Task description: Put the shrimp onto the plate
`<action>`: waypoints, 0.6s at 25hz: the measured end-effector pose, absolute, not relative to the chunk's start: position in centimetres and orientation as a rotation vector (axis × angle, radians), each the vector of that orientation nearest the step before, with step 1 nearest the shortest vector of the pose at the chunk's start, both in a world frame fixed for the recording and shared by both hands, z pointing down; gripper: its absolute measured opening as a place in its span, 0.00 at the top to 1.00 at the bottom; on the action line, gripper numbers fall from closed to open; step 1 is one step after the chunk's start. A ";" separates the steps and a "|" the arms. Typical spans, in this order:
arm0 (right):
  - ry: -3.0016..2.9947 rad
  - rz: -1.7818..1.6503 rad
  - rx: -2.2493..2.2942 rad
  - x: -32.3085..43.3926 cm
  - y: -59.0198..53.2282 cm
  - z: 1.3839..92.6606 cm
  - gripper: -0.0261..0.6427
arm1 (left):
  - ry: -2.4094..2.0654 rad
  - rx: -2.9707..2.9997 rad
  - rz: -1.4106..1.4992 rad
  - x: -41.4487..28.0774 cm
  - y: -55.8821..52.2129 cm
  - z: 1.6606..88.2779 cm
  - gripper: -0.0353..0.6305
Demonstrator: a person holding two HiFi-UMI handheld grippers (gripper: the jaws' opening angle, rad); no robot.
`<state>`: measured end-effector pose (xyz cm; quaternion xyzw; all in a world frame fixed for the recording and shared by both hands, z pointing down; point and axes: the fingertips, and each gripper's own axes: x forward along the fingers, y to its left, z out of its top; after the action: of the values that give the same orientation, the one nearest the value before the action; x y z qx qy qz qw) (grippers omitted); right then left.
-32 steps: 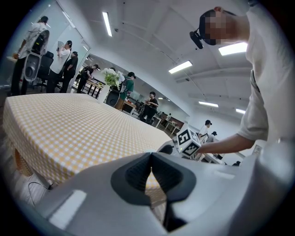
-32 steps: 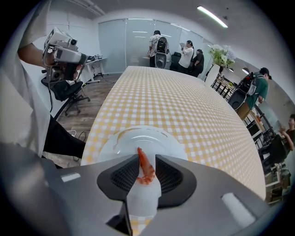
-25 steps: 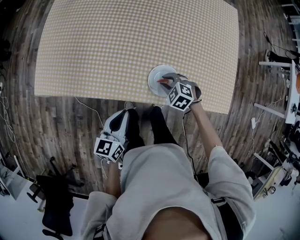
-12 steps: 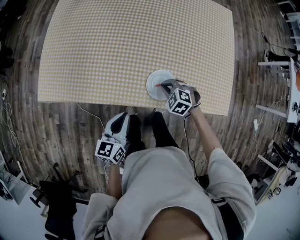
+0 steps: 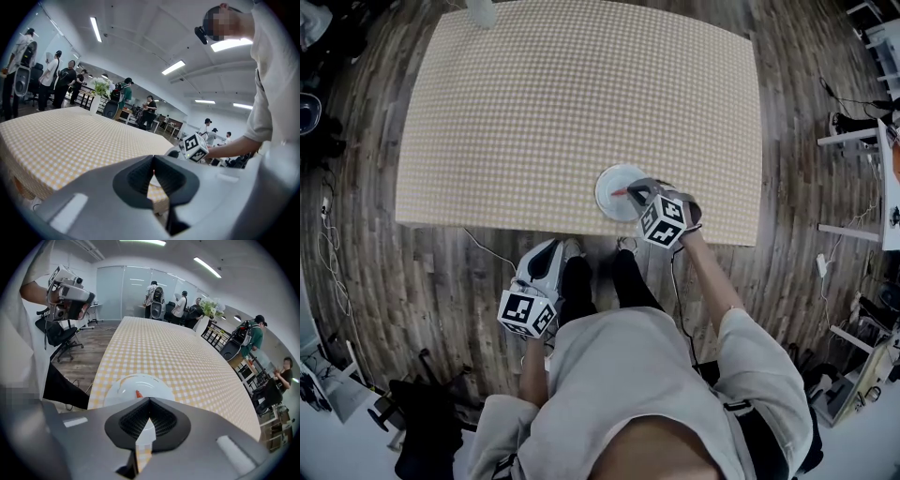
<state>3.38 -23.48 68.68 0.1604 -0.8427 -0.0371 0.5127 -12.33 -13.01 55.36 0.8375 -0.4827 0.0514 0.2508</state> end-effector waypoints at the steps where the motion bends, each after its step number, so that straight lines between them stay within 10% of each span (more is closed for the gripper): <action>1: -2.030 -0.093 0.395 3.4 -23.5 68.3 0.96 | -1.314 2.288 0.139 -12.3 -13.0 54.9 0.93; 15: -2.104 -0.092 0.584 5.0 -25.8 62.1 0.96 | -1.317 2.475 0.087 -9.6 -16.3 48.4 0.93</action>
<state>4.98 -25.83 62.10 0.2373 -0.8548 -0.0375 0.4600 -9.63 -16.27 48.39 0.8699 -0.4629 0.0307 0.1676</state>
